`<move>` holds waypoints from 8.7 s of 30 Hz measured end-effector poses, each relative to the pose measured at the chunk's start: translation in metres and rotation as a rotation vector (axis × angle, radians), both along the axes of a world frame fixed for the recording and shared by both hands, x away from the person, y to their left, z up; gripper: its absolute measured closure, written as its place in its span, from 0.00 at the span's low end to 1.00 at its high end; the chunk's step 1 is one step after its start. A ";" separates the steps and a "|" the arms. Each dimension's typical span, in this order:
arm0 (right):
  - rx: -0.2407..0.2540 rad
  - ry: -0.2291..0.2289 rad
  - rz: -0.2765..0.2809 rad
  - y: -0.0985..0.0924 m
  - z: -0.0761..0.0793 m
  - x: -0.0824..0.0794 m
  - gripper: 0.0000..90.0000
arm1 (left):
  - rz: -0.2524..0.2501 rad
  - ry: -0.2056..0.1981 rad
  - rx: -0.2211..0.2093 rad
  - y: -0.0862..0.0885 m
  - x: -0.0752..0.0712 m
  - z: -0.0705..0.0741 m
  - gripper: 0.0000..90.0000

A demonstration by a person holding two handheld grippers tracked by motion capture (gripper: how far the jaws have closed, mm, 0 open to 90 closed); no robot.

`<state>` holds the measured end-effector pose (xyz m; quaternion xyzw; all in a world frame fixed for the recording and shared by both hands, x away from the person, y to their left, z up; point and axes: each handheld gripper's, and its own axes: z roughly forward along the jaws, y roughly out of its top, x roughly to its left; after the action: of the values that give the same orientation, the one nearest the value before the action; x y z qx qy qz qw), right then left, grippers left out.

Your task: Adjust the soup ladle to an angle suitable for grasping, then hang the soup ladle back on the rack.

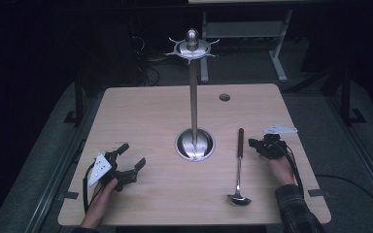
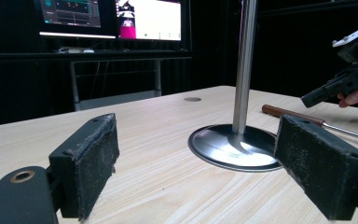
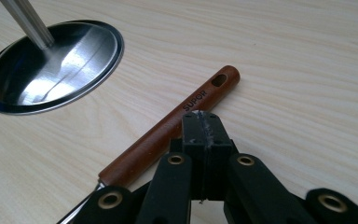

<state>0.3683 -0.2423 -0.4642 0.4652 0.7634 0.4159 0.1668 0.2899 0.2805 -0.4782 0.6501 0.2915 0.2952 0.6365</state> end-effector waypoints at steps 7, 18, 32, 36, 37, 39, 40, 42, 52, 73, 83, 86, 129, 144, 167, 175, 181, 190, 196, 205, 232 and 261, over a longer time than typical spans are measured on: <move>-0.007 0.019 0.022 0.004 -0.009 0.004 0.99 | -0.002 -0.003 0.005 0.000 0.000 0.000 0.15; -0.019 0.046 0.056 0.013 -0.014 0.005 0.99 | -0.002 0.001 -0.001 0.000 0.000 0.000 0.15; -0.023 0.049 0.099 0.027 -0.014 0.002 0.99 | -0.002 0.001 -0.001 0.000 0.000 0.000 0.15; -0.011 0.053 0.110 0.030 -0.013 0.001 0.99 | -0.002 0.002 -0.002 0.000 0.000 0.000 0.15; -0.012 0.049 0.113 0.030 -0.013 0.001 0.99 | -0.002 0.002 -0.002 0.000 0.000 0.000 0.15; -0.006 0.051 0.118 0.032 -0.013 0.001 0.99 | -0.002 0.001 -0.002 0.000 0.000 0.000 0.15; -0.009 0.049 0.121 0.033 -0.013 0.001 0.99 | -0.002 0.002 -0.002 0.000 0.000 0.000 0.15; -0.007 0.051 0.125 0.034 -0.013 0.001 0.99 | -0.002 0.001 -0.003 0.000 0.000 0.000 0.15; -0.005 0.056 0.177 0.046 -0.012 -0.002 0.99 | -0.002 0.002 -0.002 0.000 0.000 0.000 0.15; -0.018 0.066 0.258 0.066 -0.011 -0.006 1.00 | -0.003 0.002 -0.002 0.000 0.000 0.000 0.15; -0.027 0.063 0.262 0.067 -0.009 -0.008 0.99 | -0.004 0.002 0.001 0.000 0.000 0.000 0.15; -0.030 0.080 0.259 0.066 -0.002 -0.010 1.00 | -0.004 0.002 0.002 0.000 0.000 0.000 0.15; -0.210 0.315 0.436 0.088 0.013 -0.082 1.00 | -0.006 -0.005 0.007 0.000 0.000 0.000 0.15; -0.239 0.333 0.385 0.077 0.014 -0.080 1.00 | -0.007 -0.006 0.008 0.001 0.000 0.000 0.15; -0.266 0.349 0.252 0.038 0.016 -0.067 1.00 | -0.007 -0.005 0.008 0.000 0.000 0.000 0.15; -0.269 0.343 0.223 0.029 0.018 -0.061 1.00 | -0.006 -0.005 0.007 0.000 0.001 0.000 0.15; -0.284 0.342 0.207 0.023 0.017 -0.056 1.00 | -0.006 -0.006 0.006 0.001 0.001 0.000 0.15; -0.283 0.335 0.185 0.016 0.018 -0.051 1.00 | -0.005 -0.004 0.007 0.000 0.001 0.000 0.15; -0.231 0.320 0.193 0.014 0.025 -0.051 1.00 | -0.003 -0.005 0.008 0.000 0.000 0.000 0.15; -0.203 0.280 0.177 0.015 0.034 -0.043 0.87 | -0.002 -0.003 0.007 0.000 0.000 0.000 0.15; -0.252 0.334 0.197 0.056 0.047 0.014 0.64 | -0.002 -0.003 -0.002 0.000 0.000 0.000 0.15; -0.350 0.412 0.199 0.080 0.019 0.049 0.73 | -0.003 -0.005 -0.001 0.000 0.000 0.000 0.15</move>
<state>0.4177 -0.1622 -0.4450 0.4266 0.8833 0.1890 0.0443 0.2903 0.2804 -0.4782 0.6494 0.2890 0.2958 0.6382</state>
